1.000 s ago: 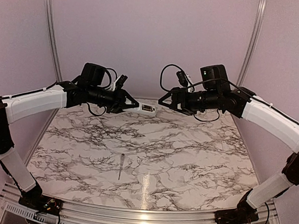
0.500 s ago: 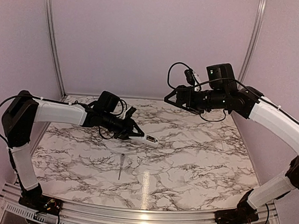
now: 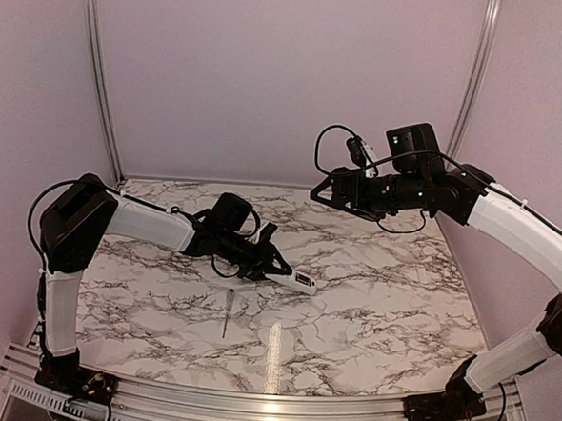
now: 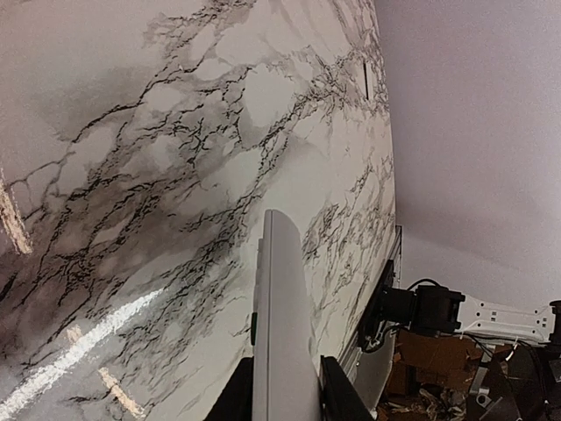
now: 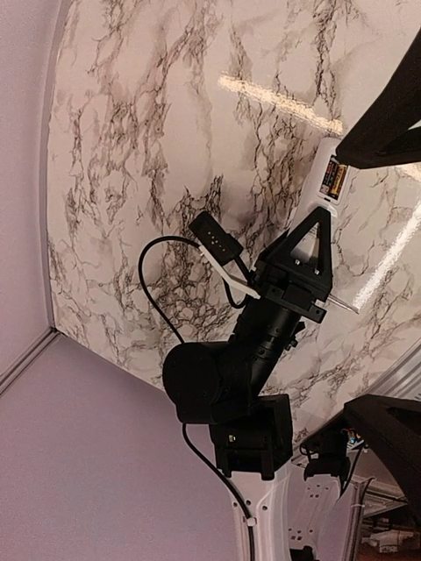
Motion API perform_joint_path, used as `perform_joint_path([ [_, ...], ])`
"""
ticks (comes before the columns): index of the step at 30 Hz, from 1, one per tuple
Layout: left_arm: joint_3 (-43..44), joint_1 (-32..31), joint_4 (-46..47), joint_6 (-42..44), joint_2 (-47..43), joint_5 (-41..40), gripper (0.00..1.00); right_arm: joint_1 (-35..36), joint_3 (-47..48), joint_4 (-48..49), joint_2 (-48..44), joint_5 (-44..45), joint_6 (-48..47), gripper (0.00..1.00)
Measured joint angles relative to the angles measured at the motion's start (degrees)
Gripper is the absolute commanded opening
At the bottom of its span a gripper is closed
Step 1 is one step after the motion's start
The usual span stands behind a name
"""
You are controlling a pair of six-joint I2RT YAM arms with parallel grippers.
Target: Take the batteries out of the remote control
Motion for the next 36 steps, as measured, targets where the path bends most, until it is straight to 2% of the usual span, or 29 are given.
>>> perform_joint_path([
  [4, 1.0, -0.5, -0.6, -0.4, 0.3, -1.3, 0.01, 0.0, 0.0, -1.2, 0.0, 0.0, -0.8, 0.89],
  [12, 1.6, -0.6, -4.1, 0.3, 1.5, -4.1, 0.16, 0.0, 1.7, -3.0, 0.5, -0.3, -2.8, 0.89],
  [19, 2.6, -0.6, -7.2, 2.4, 1.5, -6.2, 0.42, 0.0, 3.0, -3.7, 1.9, -0.7, -4.1, 0.89],
  [22, 2.6, -0.6, -9.8, 3.5, 1.5, -8.4, 0.48, 0.0, 3.3, -3.8, 2.5, -0.7, -4.5, 0.89],
  [36, 2.8, -0.6, -17.3, 8.6, 1.3, -16.0, 0.55, 0.0, 3.4, -4.0, 3.5, -0.7, -4.7, 0.89],
])
